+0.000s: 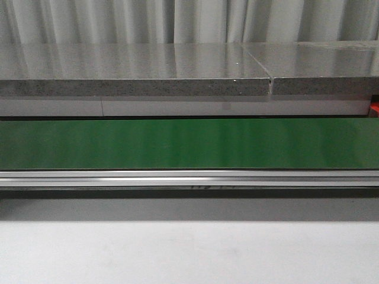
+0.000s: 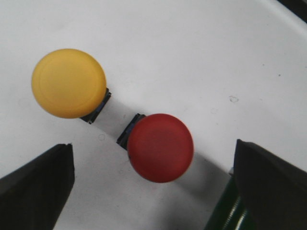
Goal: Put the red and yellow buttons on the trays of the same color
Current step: 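Lower the left gripper and grasp the red push-button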
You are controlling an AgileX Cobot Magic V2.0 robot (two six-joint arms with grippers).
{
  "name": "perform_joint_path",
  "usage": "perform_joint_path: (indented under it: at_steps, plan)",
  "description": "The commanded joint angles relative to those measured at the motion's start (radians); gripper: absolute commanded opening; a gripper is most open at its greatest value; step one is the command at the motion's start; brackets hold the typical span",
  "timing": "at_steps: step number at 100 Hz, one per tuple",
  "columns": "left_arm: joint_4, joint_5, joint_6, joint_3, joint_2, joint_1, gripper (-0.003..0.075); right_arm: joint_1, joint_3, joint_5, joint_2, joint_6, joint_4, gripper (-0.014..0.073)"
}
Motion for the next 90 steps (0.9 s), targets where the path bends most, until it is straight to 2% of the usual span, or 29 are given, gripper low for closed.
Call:
perform_joint_path:
  at_steps: [1, 36, 44, 54, 73, 90]
  plan:
    - [-0.015, -0.050, -0.011, -0.037, -0.023, 0.007, 0.0660, 0.000, -0.027, -0.074, -0.007, -0.012, 0.007, -0.0068]
    - [-0.043, -0.058, -0.011, -0.082, 0.026, 0.012, 0.0659, 0.000, -0.027, -0.074, -0.007, -0.012, 0.007, -0.0068]
    - [-0.044, -0.058, -0.011, -0.083, 0.026, 0.012, 0.0636, 0.000, -0.027, -0.074, -0.007, -0.012, 0.007, -0.0068]
    - [-0.046, -0.056, -0.011, -0.083, 0.026, 0.012, 0.0546, 0.000, -0.027, -0.074, -0.007, -0.012, 0.007, -0.0068]
    - [-0.046, -0.034, -0.011, -0.083, 0.026, 0.012, 0.0307, 0.000, -0.027, -0.074, -0.007, -0.012, 0.007, -0.0068]
    - [-0.060, -0.007, -0.009, -0.086, 0.026, 0.012, 0.0148, 0.000, -0.027, -0.074, -0.007, -0.012, 0.007, -0.0068]
